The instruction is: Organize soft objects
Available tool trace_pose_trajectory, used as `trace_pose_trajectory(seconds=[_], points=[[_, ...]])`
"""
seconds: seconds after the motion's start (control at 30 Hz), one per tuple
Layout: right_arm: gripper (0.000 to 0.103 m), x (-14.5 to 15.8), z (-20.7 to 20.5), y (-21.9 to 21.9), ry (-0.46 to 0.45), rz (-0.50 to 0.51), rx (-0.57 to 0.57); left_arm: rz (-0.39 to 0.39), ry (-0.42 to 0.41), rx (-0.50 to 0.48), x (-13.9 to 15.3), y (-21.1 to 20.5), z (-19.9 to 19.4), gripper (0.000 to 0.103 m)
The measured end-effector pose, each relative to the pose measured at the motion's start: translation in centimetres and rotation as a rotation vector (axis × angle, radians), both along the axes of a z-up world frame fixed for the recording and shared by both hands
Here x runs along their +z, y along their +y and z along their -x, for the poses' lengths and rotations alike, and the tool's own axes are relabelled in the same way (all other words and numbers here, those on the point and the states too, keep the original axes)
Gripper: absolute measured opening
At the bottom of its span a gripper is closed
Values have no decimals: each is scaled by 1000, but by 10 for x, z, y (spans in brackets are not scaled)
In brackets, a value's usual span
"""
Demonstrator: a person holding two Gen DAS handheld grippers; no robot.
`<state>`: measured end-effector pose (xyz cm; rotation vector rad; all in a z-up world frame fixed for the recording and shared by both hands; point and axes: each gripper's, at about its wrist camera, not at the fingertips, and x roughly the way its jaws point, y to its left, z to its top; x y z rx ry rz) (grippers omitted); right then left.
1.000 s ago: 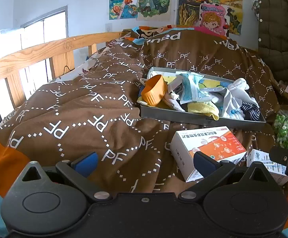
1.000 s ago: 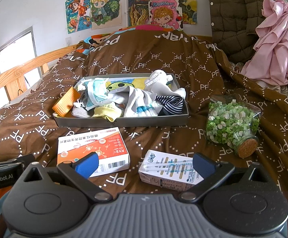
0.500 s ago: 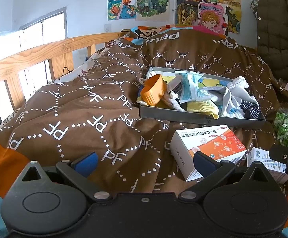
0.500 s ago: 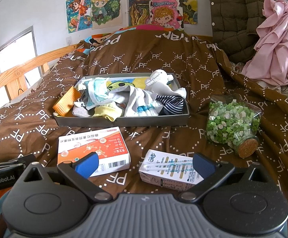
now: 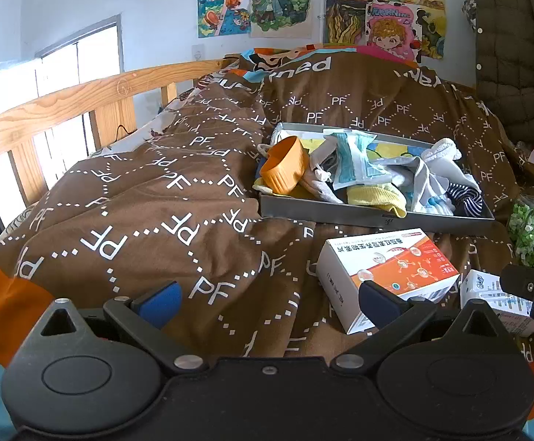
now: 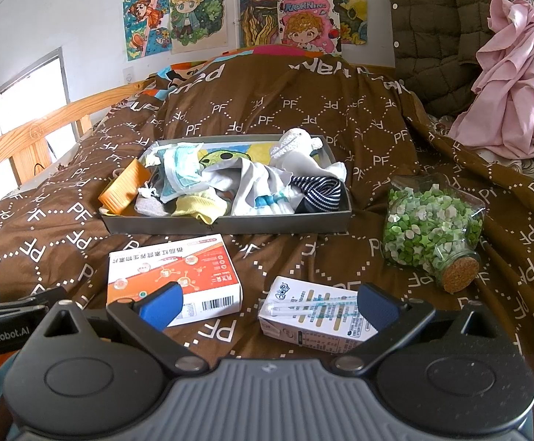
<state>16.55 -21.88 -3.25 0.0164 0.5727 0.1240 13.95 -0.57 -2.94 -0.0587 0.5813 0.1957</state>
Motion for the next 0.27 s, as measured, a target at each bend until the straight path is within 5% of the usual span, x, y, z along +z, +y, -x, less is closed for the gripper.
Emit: trace_pose_trajectory(seconds=[0.27], points=[[103,0,0,0,0,-1,0,-13,1,2,1,2,0,102]])
